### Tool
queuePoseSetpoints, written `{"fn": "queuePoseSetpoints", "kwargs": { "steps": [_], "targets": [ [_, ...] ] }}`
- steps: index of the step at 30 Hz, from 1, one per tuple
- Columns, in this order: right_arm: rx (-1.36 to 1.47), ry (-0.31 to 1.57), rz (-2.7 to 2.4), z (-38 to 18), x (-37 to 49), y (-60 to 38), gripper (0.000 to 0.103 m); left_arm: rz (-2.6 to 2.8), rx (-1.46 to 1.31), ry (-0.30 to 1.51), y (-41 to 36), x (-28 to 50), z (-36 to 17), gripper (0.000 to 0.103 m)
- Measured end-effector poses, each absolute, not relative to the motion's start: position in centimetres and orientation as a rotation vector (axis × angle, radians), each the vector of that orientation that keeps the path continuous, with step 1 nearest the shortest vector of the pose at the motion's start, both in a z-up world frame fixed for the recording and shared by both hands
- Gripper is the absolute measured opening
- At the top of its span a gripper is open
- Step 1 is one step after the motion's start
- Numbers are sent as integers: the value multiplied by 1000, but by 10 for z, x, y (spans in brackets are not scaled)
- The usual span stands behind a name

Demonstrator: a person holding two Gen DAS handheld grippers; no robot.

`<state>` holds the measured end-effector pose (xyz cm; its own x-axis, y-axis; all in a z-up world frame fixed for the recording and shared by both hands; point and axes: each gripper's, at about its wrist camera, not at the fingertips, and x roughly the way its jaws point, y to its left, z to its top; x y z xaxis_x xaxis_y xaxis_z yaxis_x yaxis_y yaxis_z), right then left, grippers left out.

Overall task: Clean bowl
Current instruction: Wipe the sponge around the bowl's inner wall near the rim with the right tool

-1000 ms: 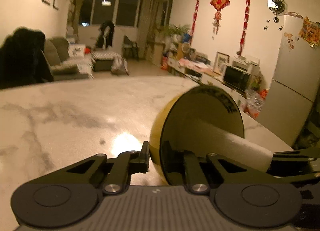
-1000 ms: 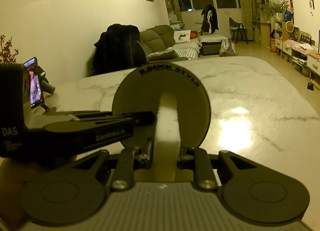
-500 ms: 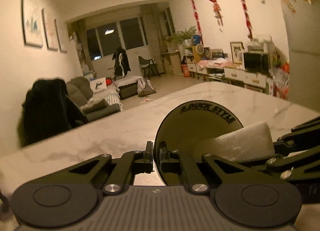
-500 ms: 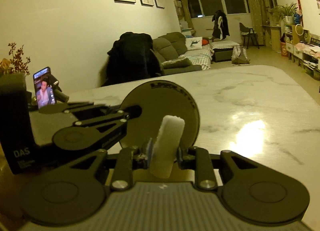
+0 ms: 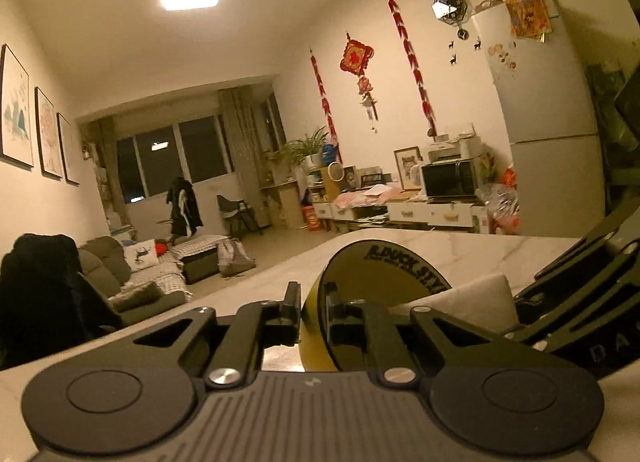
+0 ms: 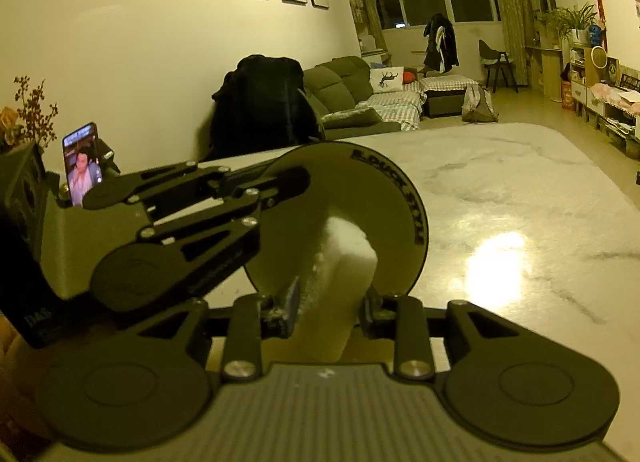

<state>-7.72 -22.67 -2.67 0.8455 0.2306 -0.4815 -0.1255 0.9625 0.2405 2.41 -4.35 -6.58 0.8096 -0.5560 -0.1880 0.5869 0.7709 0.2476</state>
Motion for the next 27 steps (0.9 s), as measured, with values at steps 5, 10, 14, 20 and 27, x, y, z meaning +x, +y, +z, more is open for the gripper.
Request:
{"fn": "queuePoseSetpoints", "kwargs": {
  "steps": [5, 10, 14, 20, 27],
  "targets": [
    [216, 488, 166, -27, -68, -226, 32, -630, 247, 161, -40, 37, -65, 11],
    [255, 455, 154, -29, -61, -226, 24, -650, 219, 174, -32, 44, -63, 11],
    [216, 407, 120, -26, -63, -223, 19, -661, 196, 184, -26, 46, -61, 12],
    [14, 348, 38, -19, -65, -214, 18, -669, 185, 189, -18, 48, -59, 13],
    [27, 408, 39, -30, -64, -223, 20, -673, 186, 189, -15, 49, -57, 14]
  ]
}}
